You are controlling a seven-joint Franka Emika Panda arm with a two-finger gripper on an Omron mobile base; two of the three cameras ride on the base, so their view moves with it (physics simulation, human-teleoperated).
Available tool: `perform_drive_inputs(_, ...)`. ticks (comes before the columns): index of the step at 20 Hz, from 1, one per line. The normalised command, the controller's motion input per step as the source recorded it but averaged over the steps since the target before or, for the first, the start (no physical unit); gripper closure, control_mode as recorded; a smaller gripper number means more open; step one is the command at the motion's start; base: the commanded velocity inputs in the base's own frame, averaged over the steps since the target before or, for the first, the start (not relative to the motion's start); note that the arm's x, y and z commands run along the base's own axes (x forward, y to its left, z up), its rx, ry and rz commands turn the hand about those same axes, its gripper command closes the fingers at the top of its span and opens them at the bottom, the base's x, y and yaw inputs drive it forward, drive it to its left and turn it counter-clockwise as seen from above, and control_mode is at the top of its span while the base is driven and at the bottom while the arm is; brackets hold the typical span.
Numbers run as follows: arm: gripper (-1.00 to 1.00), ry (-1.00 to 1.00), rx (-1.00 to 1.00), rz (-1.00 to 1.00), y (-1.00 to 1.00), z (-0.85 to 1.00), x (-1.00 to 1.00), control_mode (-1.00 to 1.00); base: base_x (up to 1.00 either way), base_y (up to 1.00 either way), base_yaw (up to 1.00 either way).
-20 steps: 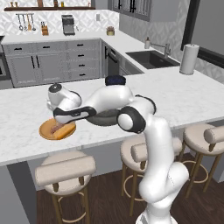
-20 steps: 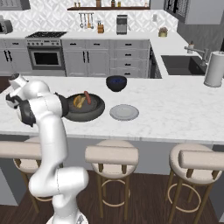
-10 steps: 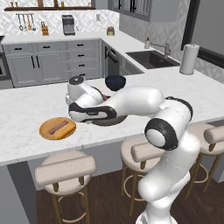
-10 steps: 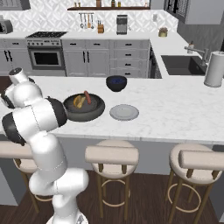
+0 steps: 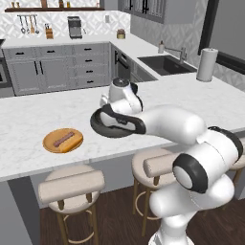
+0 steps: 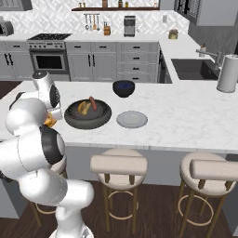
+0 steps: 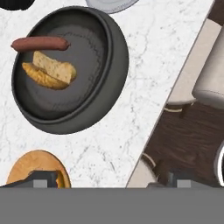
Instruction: Place one bun and one sausage from the bowl on each plate.
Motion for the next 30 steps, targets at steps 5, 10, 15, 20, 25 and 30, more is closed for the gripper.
perform_drive_inputs(5,-1.00,0.02,0.00,0.16,-1.00,0.00,0.07,-1.00,0.00,0.00,0.00)
perform_drive_inputs(10,-1.00,0.01,-0.02,0.30,-0.93,-0.01,0.41,-1.00,0.00,0.00,0.00)
perform_drive_inputs(15,-1.00,0.16,-0.08,0.36,-0.18,-0.15,0.65,-1.00,0.00,0.00,0.00)
perform_drive_inputs(20,-1.00,0.08,-0.02,0.31,0.51,0.00,1.00,-1.00,0.00,0.00,0.00)
perform_drive_inputs(25,-1.00,-0.20,0.00,0.16,0.07,-0.05,0.56,-1.00,0.00,0.00,0.00)
perform_drive_inputs(30,-1.00,-0.06,-0.01,0.14,0.37,-0.42,0.14,-1.00,0.00,0.00,0.00)
